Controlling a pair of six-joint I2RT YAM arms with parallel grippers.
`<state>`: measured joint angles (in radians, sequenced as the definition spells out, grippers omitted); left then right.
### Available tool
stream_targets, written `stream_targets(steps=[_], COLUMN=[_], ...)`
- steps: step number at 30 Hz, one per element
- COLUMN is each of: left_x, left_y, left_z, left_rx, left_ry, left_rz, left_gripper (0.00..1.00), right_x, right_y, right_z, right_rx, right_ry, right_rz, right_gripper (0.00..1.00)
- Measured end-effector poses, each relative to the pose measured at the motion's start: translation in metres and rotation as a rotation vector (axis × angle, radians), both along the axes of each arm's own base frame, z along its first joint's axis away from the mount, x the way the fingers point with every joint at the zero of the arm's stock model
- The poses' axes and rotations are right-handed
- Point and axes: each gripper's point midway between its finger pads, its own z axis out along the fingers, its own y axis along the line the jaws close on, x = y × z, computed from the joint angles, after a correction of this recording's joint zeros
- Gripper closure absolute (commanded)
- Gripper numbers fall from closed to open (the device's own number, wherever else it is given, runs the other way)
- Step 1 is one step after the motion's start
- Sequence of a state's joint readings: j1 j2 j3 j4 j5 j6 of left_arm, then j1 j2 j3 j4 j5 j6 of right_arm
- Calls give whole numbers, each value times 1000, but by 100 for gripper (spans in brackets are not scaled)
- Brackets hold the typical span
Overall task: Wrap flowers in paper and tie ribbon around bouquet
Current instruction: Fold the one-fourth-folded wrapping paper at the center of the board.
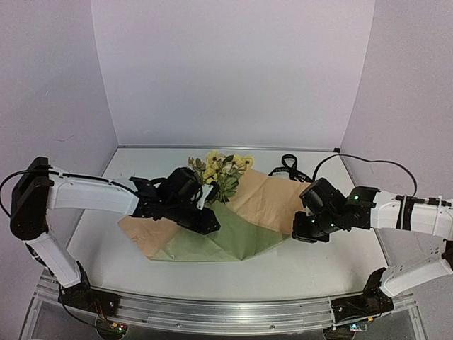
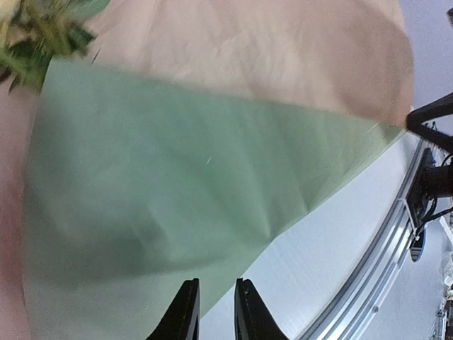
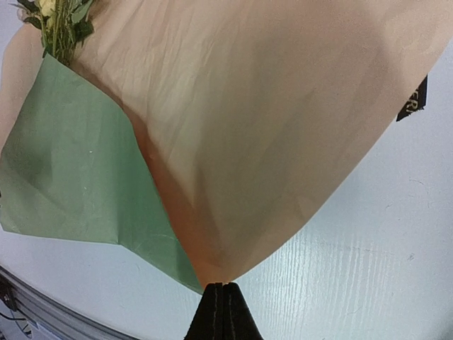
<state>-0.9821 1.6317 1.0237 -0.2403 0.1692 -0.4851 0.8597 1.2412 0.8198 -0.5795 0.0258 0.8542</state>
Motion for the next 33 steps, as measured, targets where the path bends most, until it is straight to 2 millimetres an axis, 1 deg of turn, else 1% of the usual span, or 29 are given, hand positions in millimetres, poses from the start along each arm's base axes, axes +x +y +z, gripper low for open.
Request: stream_targets(steps=[4,7,9,11,13,15,19,21,26,29,33], left_x=[-25,-34,-34,-30,-27,-26,-24,-22,-21,-20,-12], left_y=[47,71,77,78,77,76,74,72,70,72,76], left_z=[-40,-62,-68,-73,-78,-84,-89,-88,-84,-78,-57], left_rx=[127,211,233,238,243,251,249,238,220,205,158], left_ry=[103,153,161,160,156,158,158,154,152,146,126], left_rz=[69,114,136,154,163,169,173,178,185,191,215], left_gripper=[87,90,90,92,94,94,95,95,94,92,88], right_x=[3,5,6,7,9,10,18,23,38,45,52], right_y=[2,5,7,11,19,30,71,99,164,192,222], right_z=[8,13,14,17,21,26,36,40,43,40,30], right_rx=[0,0,-2,-1,8,28,110,170,308,368,435], right_ry=[-13,-19,-19,-17,-17,-14,6,24,75,100,139], right_rz=[12,21,31,48,69,99,176,221,322,363,401], right_gripper=[100,100,100,100,100,100,100,100,100,100,100])
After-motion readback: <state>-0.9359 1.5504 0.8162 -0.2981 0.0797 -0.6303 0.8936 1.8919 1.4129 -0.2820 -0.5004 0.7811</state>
